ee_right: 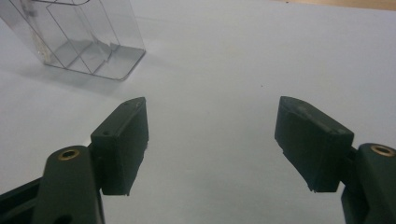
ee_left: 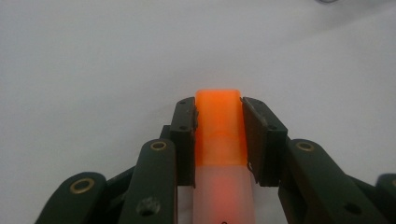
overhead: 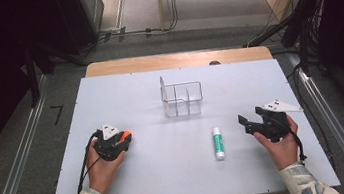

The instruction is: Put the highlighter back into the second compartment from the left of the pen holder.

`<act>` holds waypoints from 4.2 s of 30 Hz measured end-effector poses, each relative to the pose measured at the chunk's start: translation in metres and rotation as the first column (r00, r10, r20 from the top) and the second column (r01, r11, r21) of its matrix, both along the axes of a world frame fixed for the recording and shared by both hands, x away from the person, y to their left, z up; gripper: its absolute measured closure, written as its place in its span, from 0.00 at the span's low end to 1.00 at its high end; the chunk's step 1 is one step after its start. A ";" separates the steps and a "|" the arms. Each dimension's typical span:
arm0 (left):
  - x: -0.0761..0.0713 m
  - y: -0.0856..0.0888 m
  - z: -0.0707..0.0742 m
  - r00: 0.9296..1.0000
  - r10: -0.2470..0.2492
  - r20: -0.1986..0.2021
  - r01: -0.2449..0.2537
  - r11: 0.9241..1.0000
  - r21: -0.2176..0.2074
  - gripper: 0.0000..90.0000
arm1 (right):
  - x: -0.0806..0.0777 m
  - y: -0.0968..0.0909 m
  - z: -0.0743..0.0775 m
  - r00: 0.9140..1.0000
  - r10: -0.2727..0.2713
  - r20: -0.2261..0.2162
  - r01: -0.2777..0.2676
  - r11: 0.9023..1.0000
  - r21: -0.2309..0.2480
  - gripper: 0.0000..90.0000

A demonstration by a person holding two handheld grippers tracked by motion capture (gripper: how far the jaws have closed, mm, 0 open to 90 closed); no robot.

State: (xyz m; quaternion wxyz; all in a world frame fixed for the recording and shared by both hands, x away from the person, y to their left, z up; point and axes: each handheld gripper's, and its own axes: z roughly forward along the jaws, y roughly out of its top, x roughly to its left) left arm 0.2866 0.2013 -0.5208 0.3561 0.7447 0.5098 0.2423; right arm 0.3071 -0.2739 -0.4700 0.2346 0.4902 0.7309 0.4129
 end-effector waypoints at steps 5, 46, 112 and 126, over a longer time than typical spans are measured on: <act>0.001 -0.001 0.002 1.000 -0.021 -0.004 0.020 0.999 -0.035 0.75 | 0.001 -0.001 0.000 1.000 -0.003 -0.002 0.003 1.000 0.001 0.28; 0.016 -0.056 0.048 0.986 -0.155 0.064 0.165 0.964 -0.211 0.75 | 0.001 -0.001 0.001 1.000 -0.004 0.003 0.004 1.000 0.012 0.28; 0.107 -0.144 0.106 0.975 -0.192 0.109 0.210 0.960 -0.187 0.75 | 0.000 -0.001 0.004 1.000 0.018 0.020 -0.018 0.999 0.031 0.28; 0.128 -0.163 0.111 0.975 -0.197 0.106 0.213 0.961 -0.177 0.75 | 0.000 -0.003 0.005 1.000 0.018 0.023 -0.019 0.999 0.035 0.28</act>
